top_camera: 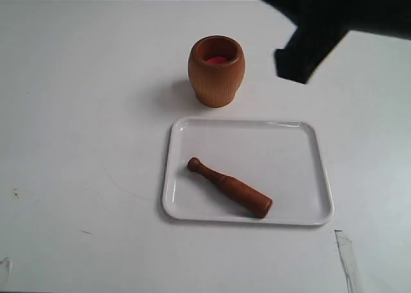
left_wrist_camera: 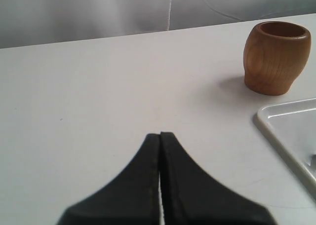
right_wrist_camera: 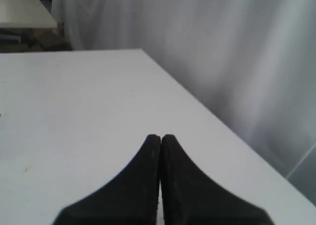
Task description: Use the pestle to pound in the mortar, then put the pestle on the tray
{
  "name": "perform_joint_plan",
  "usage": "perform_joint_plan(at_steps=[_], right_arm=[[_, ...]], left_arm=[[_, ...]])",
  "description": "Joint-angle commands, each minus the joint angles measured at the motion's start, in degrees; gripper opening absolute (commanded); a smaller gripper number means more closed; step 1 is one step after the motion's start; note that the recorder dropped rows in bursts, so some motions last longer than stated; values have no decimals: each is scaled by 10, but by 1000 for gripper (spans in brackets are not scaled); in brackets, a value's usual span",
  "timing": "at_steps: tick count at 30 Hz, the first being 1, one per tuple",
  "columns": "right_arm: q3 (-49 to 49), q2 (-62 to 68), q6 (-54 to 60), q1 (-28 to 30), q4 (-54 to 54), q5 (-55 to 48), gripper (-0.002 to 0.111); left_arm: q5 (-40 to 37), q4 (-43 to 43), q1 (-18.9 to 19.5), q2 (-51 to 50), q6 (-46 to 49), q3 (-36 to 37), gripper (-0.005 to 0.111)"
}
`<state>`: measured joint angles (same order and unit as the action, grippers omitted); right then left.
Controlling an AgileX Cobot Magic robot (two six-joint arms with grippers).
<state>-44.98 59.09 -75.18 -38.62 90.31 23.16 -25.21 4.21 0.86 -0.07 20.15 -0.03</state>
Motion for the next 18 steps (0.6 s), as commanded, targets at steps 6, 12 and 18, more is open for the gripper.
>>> perform_joint_plan(at_steps=[6, 12, 18], right_arm=[[94, -206, -91, -3, 6, 40, 0], [103, -271, -105, -3, 17, 114, 0], [103, -303, -105, -3, 17, 124, 0]], left_arm=[[2, -4, -4, 1, -5, 0, 0], [2, -4, -4, 1, -5, 0, 0], [2, -4, -4, 1, -5, 0, 0]])
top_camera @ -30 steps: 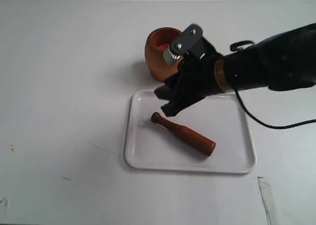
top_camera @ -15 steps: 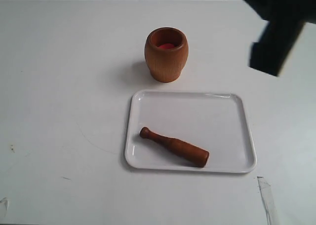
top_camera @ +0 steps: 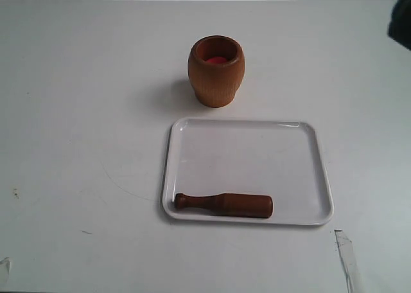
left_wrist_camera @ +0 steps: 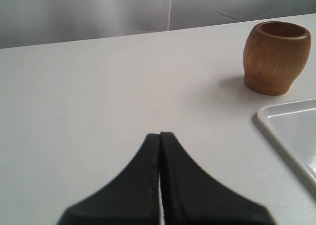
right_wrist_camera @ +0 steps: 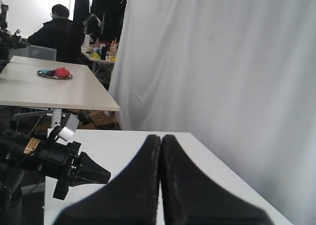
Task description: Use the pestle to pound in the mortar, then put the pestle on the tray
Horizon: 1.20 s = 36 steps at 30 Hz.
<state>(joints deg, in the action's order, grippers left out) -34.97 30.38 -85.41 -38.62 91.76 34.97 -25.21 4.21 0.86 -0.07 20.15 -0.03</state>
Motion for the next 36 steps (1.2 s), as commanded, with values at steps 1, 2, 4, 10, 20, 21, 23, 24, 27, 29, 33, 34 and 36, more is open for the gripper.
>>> perform_joint_plan(at_steps=[1, 2, 4, 10, 20, 21, 23, 24, 27, 29, 33, 34, 36], right_arm=[[3, -19, -3, -3, 2, 6, 0], [3, -20, -3, -3, 2, 6, 0], [3, -21, -5, -3, 2, 6, 0], [5, -44, -41, 1, 82, 4, 0], [133, -254, -116, 161, 82, -154, 0], [144, -266, -126, 169, 82, -167, 0], [161, -288, -131, 182, 82, -195, 0], [178, -303, -133, 196, 67, -224, 0], [207, -304, -134, 240, 66, -252, 0], [229, -304, -134, 288, 66, -262, 0], [280, -304, -134, 337, 66, -286, 0], [285, -304, -134, 337, 66, -286, 0], [288, -304, -141, 337, 51, -279, 0]], left_arm=[[2, -4, -4, 1, -5, 0, 0], [2, -4, -4, 1, -5, 0, 0], [2, -4, -4, 1, -5, 0, 0], [2, -4, -4, 1, -5, 0, 0], [2, -4, -4, 1, -5, 0, 0], [2, -4, -4, 1, -5, 0, 0], [2, -4, -4, 1, -5, 0, 0], [2, -4, -4, 1, -5, 0, 0], [2, -4, -4, 1, -5, 0, 0], [2, -4, -4, 1, -5, 0, 0], [2, -4, -4, 1, -5, 0, 0], [2, -4, -4, 1, -5, 0, 0], [2, -4, -4, 1, -5, 0, 0]])
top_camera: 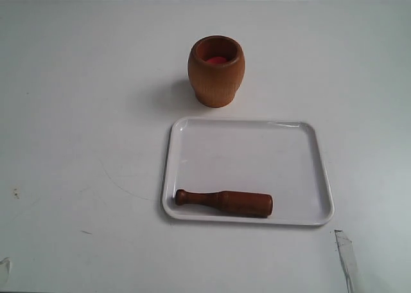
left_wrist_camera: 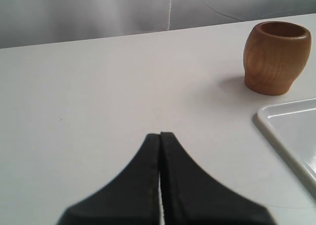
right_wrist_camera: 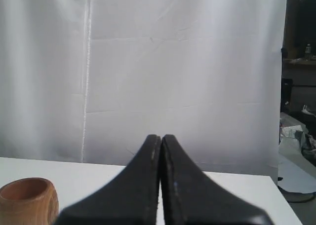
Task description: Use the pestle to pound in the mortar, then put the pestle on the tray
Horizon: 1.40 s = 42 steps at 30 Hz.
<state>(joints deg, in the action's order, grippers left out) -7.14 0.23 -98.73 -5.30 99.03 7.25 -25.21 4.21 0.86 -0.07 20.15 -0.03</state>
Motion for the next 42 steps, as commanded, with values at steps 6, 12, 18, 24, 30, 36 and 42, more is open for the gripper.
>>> perform_joint_plan(at_steps=[6, 12, 18, 24, 30, 36, 42], right_arm=[[10, -2, -9, 4, -82, 1, 0], [10, -2, -98, 4, 9, 22, 0], [10, -2, -127, 4, 9, 9, 0], [11, -2, 154, 4, -237, -1, 0], [11, -2, 537, 4, -593, -3, 0], [11, -2, 537, 4, -554, -16, 0], [57, -2, 595, 4, -631, -26, 0]], left_arm=[[2, -4, -4, 1, -5, 0, 0], [2, -4, -4, 1, -5, 0, 0], [2, -4, -4, 1, -5, 0, 0], [2, -4, -4, 1, -5, 0, 0], [2, -4, -4, 1, -5, 0, 0], [2, -4, -4, 1, -5, 0, 0], [2, -4, -4, 1, -5, 0, 0]])
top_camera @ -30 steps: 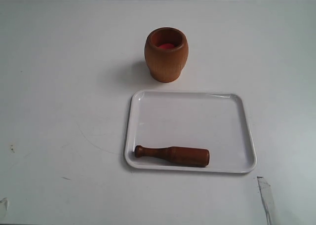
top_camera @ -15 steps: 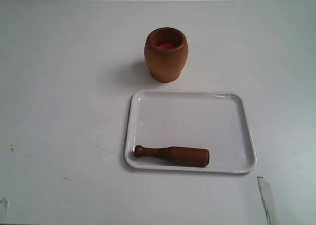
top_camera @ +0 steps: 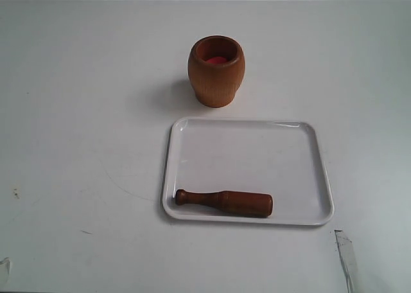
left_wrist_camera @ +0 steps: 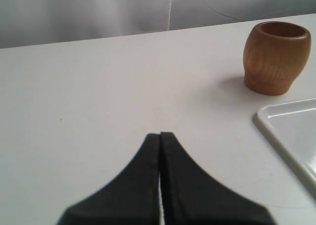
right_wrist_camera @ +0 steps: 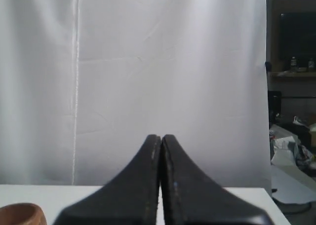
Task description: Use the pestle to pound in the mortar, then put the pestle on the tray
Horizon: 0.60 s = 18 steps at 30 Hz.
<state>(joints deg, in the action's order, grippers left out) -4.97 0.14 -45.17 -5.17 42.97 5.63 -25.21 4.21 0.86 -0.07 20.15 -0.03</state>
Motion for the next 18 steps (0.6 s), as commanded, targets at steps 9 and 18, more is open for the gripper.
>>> perform_joint_plan(at_steps=[9, 18], right_arm=[[50, -1, 481, 2, -430, -97, 0], [50, -1, 535, 2, -456, -170, 0]], left_arm=[[2, -4, -4, 1, -5, 0, 0], [2, -4, -4, 1, -5, 0, 0]])
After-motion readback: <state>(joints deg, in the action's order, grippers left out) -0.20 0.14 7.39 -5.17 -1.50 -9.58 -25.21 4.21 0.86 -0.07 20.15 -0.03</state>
